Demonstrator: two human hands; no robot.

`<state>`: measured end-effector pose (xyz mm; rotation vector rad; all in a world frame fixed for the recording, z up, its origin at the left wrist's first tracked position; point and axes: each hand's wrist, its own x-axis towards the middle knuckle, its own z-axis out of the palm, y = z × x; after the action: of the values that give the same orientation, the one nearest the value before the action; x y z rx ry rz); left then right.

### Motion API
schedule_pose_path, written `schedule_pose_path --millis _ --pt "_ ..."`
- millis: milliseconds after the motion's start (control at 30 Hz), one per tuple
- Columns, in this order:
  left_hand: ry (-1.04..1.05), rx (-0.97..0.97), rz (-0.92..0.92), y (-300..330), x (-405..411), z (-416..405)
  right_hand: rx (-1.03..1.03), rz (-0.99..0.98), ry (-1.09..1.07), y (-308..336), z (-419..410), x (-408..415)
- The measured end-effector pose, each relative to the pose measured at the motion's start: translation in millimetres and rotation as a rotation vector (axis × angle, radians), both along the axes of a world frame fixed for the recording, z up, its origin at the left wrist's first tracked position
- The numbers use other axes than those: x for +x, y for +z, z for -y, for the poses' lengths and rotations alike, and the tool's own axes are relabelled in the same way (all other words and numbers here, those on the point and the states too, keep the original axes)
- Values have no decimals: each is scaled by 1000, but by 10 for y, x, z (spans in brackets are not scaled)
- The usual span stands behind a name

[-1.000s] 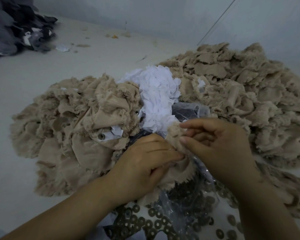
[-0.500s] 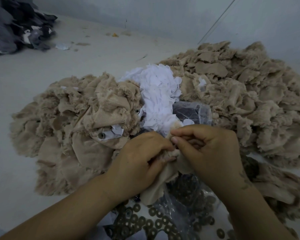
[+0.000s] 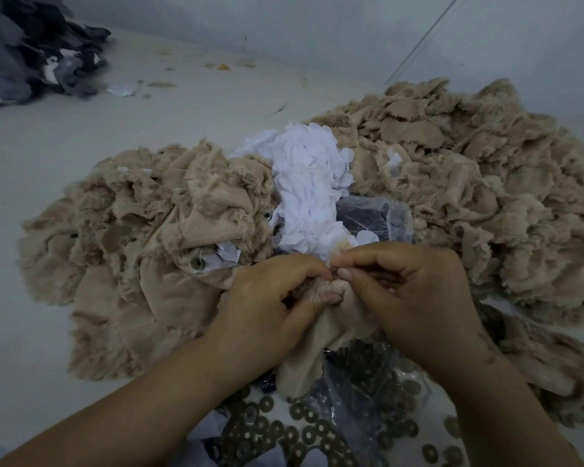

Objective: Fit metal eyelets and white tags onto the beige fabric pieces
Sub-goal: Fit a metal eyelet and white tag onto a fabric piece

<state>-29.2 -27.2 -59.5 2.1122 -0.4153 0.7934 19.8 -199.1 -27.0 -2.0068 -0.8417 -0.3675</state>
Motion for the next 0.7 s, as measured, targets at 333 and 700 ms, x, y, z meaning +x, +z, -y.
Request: schedule_pose_path --millis 333,700 --pt "20 42 20 43 26 10 28 -25 -28 23 -3 -11" --pt "-7 -42 -45 40 42 -19 -46 50 -7 70 18 -38"
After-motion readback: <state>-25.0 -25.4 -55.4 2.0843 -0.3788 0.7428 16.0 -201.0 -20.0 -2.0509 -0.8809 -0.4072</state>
